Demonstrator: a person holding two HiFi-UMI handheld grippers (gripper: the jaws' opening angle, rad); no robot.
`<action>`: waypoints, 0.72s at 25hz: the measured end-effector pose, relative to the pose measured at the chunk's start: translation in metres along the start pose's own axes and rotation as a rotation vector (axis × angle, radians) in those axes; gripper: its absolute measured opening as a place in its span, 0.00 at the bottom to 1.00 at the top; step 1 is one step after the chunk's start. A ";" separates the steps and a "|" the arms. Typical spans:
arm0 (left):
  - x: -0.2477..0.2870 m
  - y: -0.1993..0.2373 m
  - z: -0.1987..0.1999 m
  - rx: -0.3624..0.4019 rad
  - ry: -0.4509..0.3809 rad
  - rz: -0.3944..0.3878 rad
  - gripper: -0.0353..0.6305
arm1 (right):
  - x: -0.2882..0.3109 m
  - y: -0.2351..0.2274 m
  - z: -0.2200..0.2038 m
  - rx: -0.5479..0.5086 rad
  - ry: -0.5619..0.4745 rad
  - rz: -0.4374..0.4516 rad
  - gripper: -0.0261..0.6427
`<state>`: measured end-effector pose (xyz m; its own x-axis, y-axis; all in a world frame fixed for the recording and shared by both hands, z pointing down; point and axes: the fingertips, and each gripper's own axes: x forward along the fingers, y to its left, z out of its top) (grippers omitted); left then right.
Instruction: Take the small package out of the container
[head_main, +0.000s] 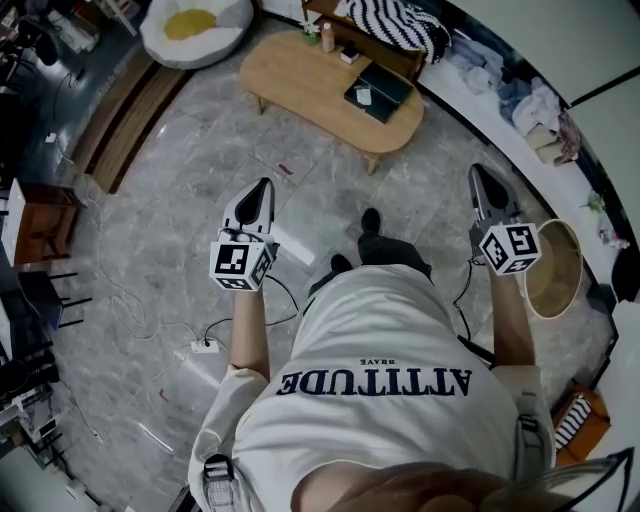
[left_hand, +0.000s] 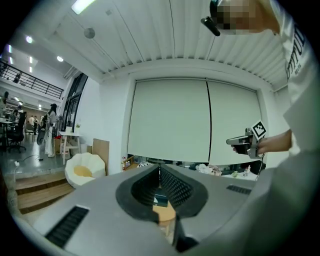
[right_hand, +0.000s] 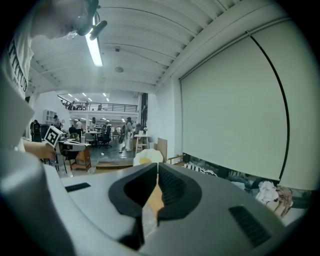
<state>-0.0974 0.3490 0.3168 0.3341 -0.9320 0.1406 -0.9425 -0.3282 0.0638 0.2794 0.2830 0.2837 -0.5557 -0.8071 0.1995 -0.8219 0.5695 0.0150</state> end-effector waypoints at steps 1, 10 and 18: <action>0.004 0.001 -0.002 0.001 0.004 0.003 0.09 | 0.005 -0.002 -0.002 0.002 0.003 0.007 0.07; 0.060 0.020 0.011 0.010 0.023 0.048 0.09 | 0.073 -0.043 0.008 0.017 0.001 0.067 0.07; 0.121 0.037 0.020 0.005 0.031 0.103 0.09 | 0.141 -0.091 0.017 0.021 0.008 0.122 0.07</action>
<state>-0.0922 0.2214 0.3168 0.2359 -0.9556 0.1764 -0.9718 -0.2322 0.0421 0.2733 0.1149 0.2937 -0.6504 -0.7310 0.2067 -0.7510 0.6595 -0.0308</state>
